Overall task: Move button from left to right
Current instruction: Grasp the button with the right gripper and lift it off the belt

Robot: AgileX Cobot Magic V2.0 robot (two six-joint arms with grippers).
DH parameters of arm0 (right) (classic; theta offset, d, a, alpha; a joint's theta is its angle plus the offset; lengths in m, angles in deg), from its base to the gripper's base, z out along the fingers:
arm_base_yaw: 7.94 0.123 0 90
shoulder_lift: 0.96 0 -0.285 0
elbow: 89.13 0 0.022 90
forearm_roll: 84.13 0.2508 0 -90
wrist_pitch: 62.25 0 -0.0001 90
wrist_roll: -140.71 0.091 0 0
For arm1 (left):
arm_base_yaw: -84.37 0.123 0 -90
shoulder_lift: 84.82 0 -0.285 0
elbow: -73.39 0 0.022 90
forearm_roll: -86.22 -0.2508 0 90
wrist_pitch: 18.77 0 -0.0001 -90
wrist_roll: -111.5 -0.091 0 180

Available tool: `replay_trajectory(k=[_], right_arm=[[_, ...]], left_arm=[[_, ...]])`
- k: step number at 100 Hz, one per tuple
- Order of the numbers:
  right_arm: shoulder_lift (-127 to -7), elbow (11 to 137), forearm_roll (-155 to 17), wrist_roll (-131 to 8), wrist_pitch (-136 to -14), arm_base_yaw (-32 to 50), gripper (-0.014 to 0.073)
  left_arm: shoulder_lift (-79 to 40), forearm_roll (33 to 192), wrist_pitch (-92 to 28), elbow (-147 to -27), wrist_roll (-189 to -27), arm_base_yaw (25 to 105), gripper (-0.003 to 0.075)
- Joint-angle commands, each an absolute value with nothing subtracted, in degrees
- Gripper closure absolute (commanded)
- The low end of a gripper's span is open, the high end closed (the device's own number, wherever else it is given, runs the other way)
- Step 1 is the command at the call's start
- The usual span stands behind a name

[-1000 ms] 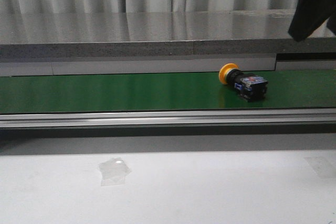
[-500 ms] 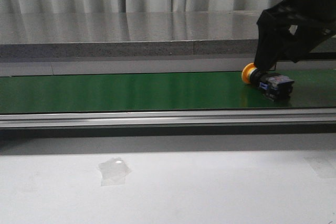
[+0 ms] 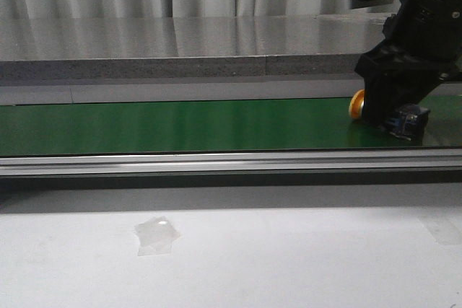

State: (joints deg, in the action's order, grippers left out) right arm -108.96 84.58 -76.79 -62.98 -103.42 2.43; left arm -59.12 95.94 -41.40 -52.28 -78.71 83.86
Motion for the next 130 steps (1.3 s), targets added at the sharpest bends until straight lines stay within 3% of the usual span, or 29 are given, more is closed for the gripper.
replay_trajectory(k=[1, 10, 65, 130], right_arm=[[-107.0, 86.2, -76.1, -63.0, -103.4, 2.5, 0.0298], [-107.0, 86.2, -76.1, -63.0, -104.5, 2.5, 0.0347], [-100.4, 86.2, -76.4, -63.0, -106.0, 0.4, 0.0348], [-97.5, 93.3, -77.9, -63.0, -108.6, -27.2, 0.0348]], left_arm=[[-58.7, 96.9, -36.8, -53.8, -78.7, 83.5, 0.0740], [-58.7, 96.9, -36.8, -53.8, -78.7, 83.5, 0.0740], [-58.7, 96.9, -36.8, -53.8, -78.7, 83.5, 0.0740], [-58.7, 96.9, -36.8, -53.8, -78.7, 83.5, 0.0740]])
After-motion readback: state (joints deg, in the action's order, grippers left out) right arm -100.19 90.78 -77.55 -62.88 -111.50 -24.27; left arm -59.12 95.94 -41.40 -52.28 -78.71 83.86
